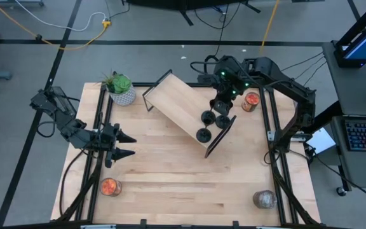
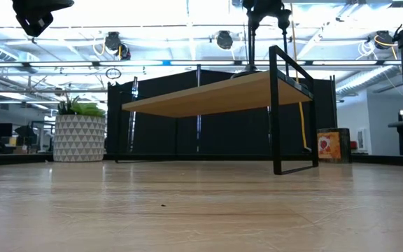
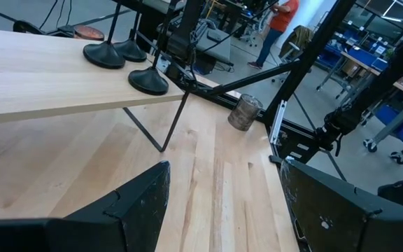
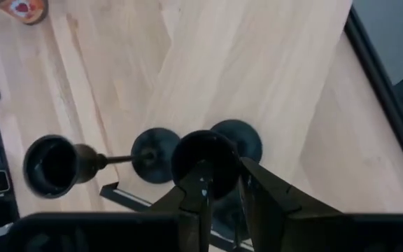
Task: Pick & Place candle stick holders
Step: Put the black candlestick on the shelf, then adjust the black candlestick on the shelf
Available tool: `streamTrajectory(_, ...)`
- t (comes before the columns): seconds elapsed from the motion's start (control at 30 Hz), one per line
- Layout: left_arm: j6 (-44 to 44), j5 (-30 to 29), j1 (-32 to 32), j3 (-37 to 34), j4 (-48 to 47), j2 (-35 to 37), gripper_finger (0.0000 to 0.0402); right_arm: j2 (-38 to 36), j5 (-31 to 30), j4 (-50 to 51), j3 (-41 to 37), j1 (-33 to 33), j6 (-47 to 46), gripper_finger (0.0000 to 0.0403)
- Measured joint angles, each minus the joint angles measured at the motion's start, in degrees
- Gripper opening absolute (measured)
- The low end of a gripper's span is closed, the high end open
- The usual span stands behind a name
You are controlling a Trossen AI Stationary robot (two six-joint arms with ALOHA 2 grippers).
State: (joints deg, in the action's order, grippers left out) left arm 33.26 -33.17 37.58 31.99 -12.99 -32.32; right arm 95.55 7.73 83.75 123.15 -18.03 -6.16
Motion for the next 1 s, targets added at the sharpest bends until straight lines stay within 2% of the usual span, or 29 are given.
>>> streamTrajectory(0.5,0.0,-0.4,0.0,0.0,0.0,-0.1,0.0283,-6.0,-0.2,-5.3,0.0,-1.6,1.4,0.0064)
streamTrajectory(0.7,0.1,-0.5,0.0,0.0,0.0,-0.1,0.0283,-10.1,-0.7,-0.4,0.1,-1.6,-1.7,0.0064)
streamTrajectory(0.8,0.0,-2.2,0.0,0.0,0.9,-0.3,0.0283,-11.2,-6.6,5.7,0.1,-1.5,-4.8,0.0064)
streamTrajectory(0.87,-0.2,-3.3,0.0,0.0,1.3,-0.3,0.0282,-12.0,-11.7,6.3,-0.6,-1.2,-7.1,0.0062)
streamTrajectory(1.0,-0.2,-3.5,-0.2,0.0,1.3,-0.3,0.0283,-15.1,-11.6,6.4,-4.7,-1.1,-9.8,0.0047)
